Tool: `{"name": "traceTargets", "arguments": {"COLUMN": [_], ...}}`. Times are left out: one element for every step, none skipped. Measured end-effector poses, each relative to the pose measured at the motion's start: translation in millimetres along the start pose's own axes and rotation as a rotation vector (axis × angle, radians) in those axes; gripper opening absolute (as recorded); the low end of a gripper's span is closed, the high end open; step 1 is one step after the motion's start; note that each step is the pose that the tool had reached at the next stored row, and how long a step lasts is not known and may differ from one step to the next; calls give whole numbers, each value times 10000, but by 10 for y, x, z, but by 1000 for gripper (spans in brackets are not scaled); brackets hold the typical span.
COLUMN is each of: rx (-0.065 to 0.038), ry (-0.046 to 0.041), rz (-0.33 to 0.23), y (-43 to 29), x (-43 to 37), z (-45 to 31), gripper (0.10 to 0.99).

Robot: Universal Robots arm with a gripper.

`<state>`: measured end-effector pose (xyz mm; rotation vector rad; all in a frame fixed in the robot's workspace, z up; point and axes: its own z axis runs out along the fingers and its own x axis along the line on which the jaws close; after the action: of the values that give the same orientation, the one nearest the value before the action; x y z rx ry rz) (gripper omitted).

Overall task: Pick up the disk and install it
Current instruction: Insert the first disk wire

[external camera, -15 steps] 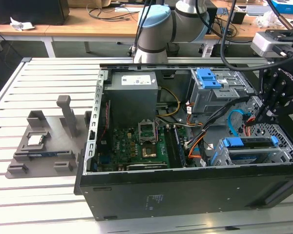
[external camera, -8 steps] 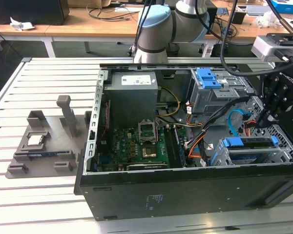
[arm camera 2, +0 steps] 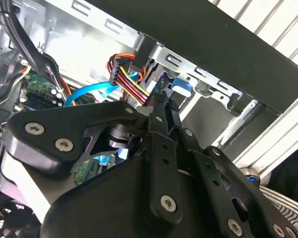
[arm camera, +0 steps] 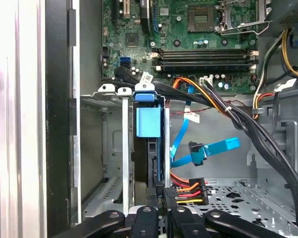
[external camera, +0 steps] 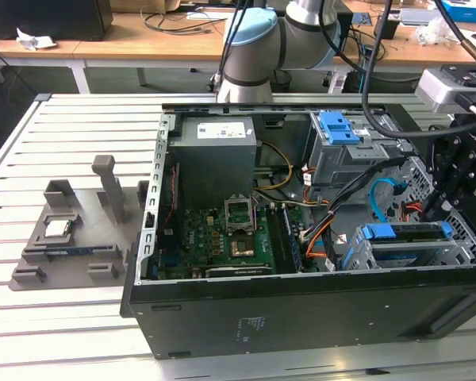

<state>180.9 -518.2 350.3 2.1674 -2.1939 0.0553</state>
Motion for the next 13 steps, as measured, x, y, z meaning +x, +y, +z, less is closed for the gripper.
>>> {"name": "traceTargets", "arguments": {"rx": [0, 0, -1, -1, -1, -1, -1, -1, -1, -1, -1, -1, -1], "ry": [2, 2, 1, 1, 1, 4, 10, 15, 17, 18, 22, 26, 28], "rz": [1, 0, -1, -4, -6, -8, -10, -10, -12, -12, -12, -13, -14], "y": [6, 11, 14, 14, 14, 15, 15, 16, 17, 20, 22, 24, 25], "x": [0, -1, -2, -3, -4, -3, 0, 2, 5, 10, 15, 19, 20], "z": [13, 28, 41, 55, 63, 70, 72, 74, 76, 78, 78, 78, 79], "gripper": [169, 169, 169, 169, 169, 169, 169, 169, 169, 169, 169, 169, 169]}}
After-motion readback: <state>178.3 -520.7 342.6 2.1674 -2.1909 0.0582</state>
